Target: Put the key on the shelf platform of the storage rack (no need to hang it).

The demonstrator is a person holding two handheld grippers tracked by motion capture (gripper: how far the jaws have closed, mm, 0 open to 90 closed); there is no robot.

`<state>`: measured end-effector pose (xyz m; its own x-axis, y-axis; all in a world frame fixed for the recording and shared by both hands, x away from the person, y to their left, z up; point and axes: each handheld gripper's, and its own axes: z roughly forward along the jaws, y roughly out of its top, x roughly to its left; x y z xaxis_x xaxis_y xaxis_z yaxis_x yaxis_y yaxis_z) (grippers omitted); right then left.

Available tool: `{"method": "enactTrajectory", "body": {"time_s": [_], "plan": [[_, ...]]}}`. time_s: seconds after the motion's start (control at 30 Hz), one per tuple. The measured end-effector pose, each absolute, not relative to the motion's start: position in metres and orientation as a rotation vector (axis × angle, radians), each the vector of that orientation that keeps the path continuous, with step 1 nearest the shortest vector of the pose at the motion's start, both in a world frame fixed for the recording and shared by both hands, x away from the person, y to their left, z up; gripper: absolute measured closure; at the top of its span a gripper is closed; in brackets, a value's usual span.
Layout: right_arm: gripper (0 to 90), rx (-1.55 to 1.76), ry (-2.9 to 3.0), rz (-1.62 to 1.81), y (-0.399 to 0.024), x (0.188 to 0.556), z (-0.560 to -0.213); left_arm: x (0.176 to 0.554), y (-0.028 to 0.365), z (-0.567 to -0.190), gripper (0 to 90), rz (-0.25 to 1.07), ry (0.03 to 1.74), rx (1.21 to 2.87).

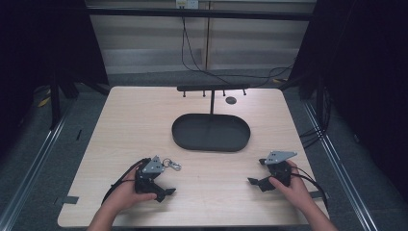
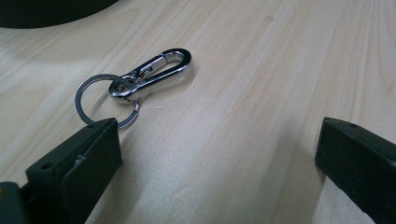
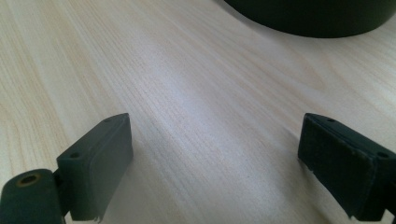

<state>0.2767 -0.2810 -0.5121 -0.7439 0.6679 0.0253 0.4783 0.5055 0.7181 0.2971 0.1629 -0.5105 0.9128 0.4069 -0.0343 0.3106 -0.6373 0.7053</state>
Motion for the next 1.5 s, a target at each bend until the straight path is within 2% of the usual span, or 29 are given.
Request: {"method": "enactTrajectory", "body": {"time_s": [0.13, 0.23, 0.33, 0.47, 0.6, 0.87, 1.17, 1.5], "plan": [[9.7, 0.971, 2.495, 1.072, -0.281, 0.277, -0.512, 0.297, 0.162, -0.510, 0.7, 0.175, 0.528, 2.311], [9.7, 0.970, 2.495, 1.072, -0.281, 0.277, -0.512, 0.297, 0.162, -0.506, 4.8, 0.176, 0.564, 2.317], [9.7, 0.971, 2.495, 1.072, -0.281, 0.277, -0.512, 0.299, 0.165, -0.501, 16.7, 0.182, 0.599, 2.347], [9.7, 0.971, 2.495, 1.072, -0.281, 0.277, -0.512, 0.303, 0.165, -0.495, 18.1, 0.179, 0.662, 2.403], [9.7, 0.971, 2.495, 1.072, -0.281, 0.277, -0.512, 0.310, 0.165, -0.487, 23.5, 0.155, 0.783, 2.463], [9.7, 0.971, 2.495, 1.072, -0.281, 0.277, -0.512, 0.321, 0.162, -0.481, 25.3, 0.118, 0.858, 2.514], [9.7, 0.971, 2.495, 1.072, -0.281, 0.277, -0.512, 0.338, 0.143, -0.462, 30.7, 0.099, 0.852, 2.554], [9.7, 0.971, 2.495, 1.072, -0.281, 0.277, -0.512, 0.353, 0.128, -0.464, 32.3, 0.075, 0.836, 2.616]]}}
